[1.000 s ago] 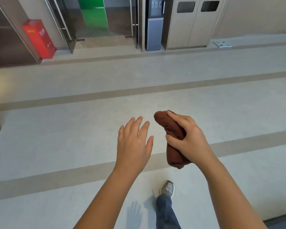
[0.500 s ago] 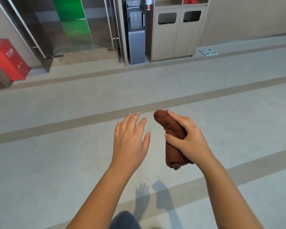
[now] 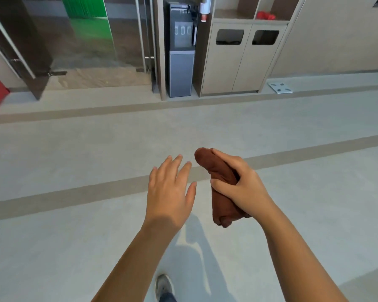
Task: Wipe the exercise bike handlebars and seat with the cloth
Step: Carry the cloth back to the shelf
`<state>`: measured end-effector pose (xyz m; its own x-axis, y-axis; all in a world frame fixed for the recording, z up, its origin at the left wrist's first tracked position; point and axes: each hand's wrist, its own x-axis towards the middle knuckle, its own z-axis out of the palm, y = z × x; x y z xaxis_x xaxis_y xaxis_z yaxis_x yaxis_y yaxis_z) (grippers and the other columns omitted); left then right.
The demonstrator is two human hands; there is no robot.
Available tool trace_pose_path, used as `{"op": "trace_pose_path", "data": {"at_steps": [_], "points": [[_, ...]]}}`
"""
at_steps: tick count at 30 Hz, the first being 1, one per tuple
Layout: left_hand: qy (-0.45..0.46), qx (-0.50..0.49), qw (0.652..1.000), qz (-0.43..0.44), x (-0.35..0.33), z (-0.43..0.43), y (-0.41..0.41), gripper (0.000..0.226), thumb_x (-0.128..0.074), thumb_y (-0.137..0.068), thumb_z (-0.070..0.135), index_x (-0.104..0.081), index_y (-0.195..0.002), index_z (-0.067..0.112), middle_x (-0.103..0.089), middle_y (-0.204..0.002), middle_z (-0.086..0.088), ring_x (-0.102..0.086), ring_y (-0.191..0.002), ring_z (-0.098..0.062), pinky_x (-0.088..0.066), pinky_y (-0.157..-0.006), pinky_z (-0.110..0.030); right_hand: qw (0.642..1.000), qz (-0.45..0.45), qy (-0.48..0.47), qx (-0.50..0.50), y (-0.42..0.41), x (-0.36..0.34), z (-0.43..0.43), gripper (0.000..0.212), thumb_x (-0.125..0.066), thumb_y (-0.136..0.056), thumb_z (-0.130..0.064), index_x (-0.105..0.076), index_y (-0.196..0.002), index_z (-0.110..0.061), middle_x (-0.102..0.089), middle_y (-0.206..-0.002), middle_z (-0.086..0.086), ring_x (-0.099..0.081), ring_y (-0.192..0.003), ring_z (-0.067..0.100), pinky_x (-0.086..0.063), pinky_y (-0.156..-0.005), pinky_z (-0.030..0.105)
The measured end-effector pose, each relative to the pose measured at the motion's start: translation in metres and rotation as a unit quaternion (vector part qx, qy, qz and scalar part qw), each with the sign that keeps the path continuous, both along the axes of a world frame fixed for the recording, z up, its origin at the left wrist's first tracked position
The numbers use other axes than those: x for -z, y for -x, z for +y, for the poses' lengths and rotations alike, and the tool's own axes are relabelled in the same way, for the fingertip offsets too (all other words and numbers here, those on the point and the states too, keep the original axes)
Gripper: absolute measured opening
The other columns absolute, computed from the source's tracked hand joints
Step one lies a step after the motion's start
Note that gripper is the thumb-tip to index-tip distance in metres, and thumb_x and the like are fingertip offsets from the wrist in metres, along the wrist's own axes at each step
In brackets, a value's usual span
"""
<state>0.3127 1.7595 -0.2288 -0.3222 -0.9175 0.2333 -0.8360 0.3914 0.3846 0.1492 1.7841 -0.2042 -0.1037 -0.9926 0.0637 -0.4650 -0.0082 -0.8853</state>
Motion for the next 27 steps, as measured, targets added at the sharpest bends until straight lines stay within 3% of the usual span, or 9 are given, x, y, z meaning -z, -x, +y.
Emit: {"op": "trace_pose_path", "data": {"at_steps": [3, 6, 8, 13, 18, 27], "points": [[0.001, -0.011, 1.000, 0.009, -0.012, -0.077, 0.007, 0.046, -0.042, -0.094, 0.033, -0.037, -0.137, 0.019, -0.029, -0.149, -0.002, -0.017, -0.139, -0.021, -0.004, -0.110, -0.036, 1.000, -0.010, 0.014, 0.008, 0.012, -0.008, -0.076, 0.061, -0.067, -0.076, -0.012, -0.049, -0.122, -0.047, -0.053, -0.118, -0.015, -0.050, -0.101, -0.014, -0.037, -0.080, -0.002], [0.024, -0.011, 0.999, 0.030, -0.017, -0.137, 0.023, 0.040, -0.064, -0.083, 0.019, -0.057, -0.121, 0.007, -0.053, -0.131, -0.014, -0.043, -0.125, -0.034, -0.027, -0.105, -0.051, 0.999, -0.012, 0.003, 0.031, 0.034, -0.005, -0.133, 0.060, -0.067, -0.076, -0.012, -0.049, -0.122, -0.047, -0.053, -0.118, -0.015, -0.050, -0.101, -0.013, -0.037, -0.081, -0.002], [0.036, 0.003, 0.999, 0.010, -0.015, -0.177, 0.041, 0.040, -0.069, -0.079, 0.018, -0.061, -0.116, 0.005, -0.058, -0.125, -0.017, -0.050, -0.119, -0.037, -0.033, -0.099, -0.056, 0.999, -0.013, 0.000, 0.050, 0.055, -0.001, -0.170, 0.060, -0.067, -0.076, -0.011, -0.050, -0.122, -0.045, -0.053, -0.117, -0.014, -0.050, -0.101, -0.012, -0.037, -0.080, -0.002], [0.022, 0.018, 0.999, -0.042, -0.004, -0.293, 0.109, 0.047, -0.047, -0.090, 0.038, -0.045, -0.132, 0.019, -0.040, -0.144, -0.005, -0.029, -0.135, -0.024, -0.018, -0.110, -0.045, 0.997, -0.018, 0.013, 0.074, 0.120, 0.009, -0.278, 0.060, -0.066, -0.076, -0.012, -0.050, -0.124, -0.042, -0.054, -0.117, -0.011, -0.053, -0.102, -0.005, -0.040, -0.083, 0.008], [0.028, 0.026, 0.997, -0.066, -0.017, -0.409, 0.197, 0.049, -0.035, -0.093, 0.042, -0.033, -0.139, 0.023, -0.027, -0.150, 0.000, -0.016, -0.139, -0.020, -0.007, -0.113, -0.040, 0.996, 0.006, 0.036, 0.079, 0.202, 0.002, -0.390, 0.060, -0.066, -0.077, -0.014, -0.048, -0.128, -0.039, -0.054, -0.116, -0.011, -0.049, -0.100, -0.012, -0.036, -0.077, -0.003], [0.021, 0.010, 0.997, -0.079, -0.037, -0.588, 0.293, 0.051, -0.032, -0.092, 0.045, -0.031, -0.140, 0.025, -0.026, -0.151, 0.001, -0.017, -0.139, -0.020, -0.006, -0.113, -0.041, 0.997, 0.001, 0.044, 0.066, 0.298, -0.015, -0.571, 0.060, -0.066, -0.077, -0.013, -0.048, -0.127, -0.041, -0.055, -0.115, -0.010, -0.053, -0.097, -0.006, -0.040, -0.076, 0.003]]}}
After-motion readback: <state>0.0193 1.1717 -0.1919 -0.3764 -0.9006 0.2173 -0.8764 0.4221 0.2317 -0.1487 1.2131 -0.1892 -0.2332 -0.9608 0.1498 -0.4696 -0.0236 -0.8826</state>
